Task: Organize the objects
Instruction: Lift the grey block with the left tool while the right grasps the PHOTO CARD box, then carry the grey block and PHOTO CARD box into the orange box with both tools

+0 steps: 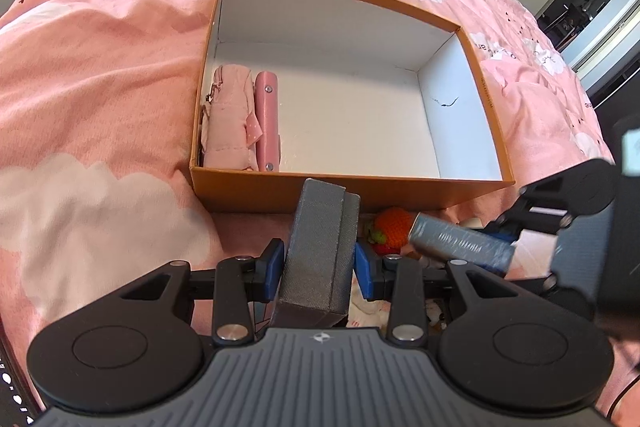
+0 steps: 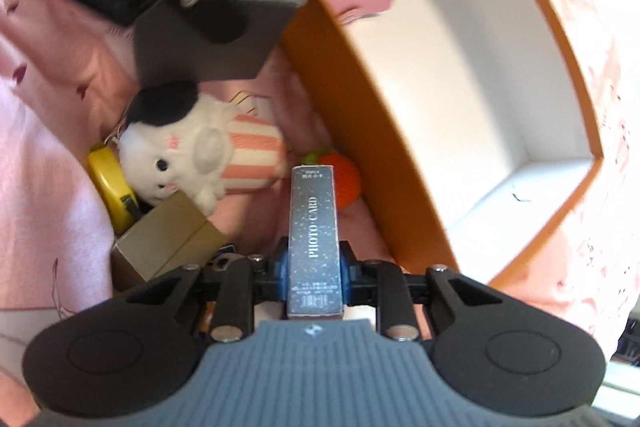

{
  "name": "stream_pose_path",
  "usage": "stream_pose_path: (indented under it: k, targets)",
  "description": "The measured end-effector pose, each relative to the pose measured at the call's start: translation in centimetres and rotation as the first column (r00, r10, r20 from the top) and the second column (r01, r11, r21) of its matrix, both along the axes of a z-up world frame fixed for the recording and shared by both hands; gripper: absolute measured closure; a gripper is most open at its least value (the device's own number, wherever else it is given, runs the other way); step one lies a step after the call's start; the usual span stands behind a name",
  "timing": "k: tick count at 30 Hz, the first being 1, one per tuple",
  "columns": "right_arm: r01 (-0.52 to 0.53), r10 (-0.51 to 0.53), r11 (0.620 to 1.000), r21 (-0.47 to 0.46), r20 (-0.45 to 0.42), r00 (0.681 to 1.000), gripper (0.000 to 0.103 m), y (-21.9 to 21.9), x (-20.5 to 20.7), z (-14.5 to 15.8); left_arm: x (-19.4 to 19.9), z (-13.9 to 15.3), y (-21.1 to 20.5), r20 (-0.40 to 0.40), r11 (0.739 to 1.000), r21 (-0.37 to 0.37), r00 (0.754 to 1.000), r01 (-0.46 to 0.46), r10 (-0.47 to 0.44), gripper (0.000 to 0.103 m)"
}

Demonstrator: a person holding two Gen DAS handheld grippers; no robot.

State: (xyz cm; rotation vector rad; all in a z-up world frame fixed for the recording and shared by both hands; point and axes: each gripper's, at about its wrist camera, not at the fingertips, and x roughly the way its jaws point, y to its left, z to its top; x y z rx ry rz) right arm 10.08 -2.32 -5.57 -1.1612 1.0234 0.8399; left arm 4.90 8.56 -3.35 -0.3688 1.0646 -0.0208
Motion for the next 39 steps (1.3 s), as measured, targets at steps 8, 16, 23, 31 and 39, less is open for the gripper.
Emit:
stream_pose_path:
  k: [8,16,23,31,39]
  targets:
    - [0.150,-0.139,0.967,0.204,-0.066,0.988,0.079,-2.2,1.8,6.2,-0.3,2.1,-0.4,0.046,0.999,-0.038,0.998,0.038,-0.036,0.061]
    - [0.263,-0.235,0.869,0.419,-0.118,0.965,0.079,-4.5,2.8,11.5,0.6,5.0,-0.5,0.123,0.993,-0.097,0.991,0.066,-0.054,0.061]
    - [0.334,-0.324,0.764,0.552,-0.120,0.939,0.079,-4.7,4.7,13.7,3.3,6.5,0.0,0.199,0.992,-0.120,0.980,0.047,-0.023,0.061]
    - [0.460,-0.416,0.643,0.612,-0.225,0.881,0.079,-4.5,8.5,12.1,7.7,5.1,1.0,0.207,0.985,-0.175,0.978,0.008,0.029,0.061]
    - [0.606,-0.496,0.546,0.579,-0.359,0.791,0.079,-3.7,12.3,7.0,11.1,0.7,1.2,0.129,0.984,-0.175,0.991,-0.021,0.044,0.061]
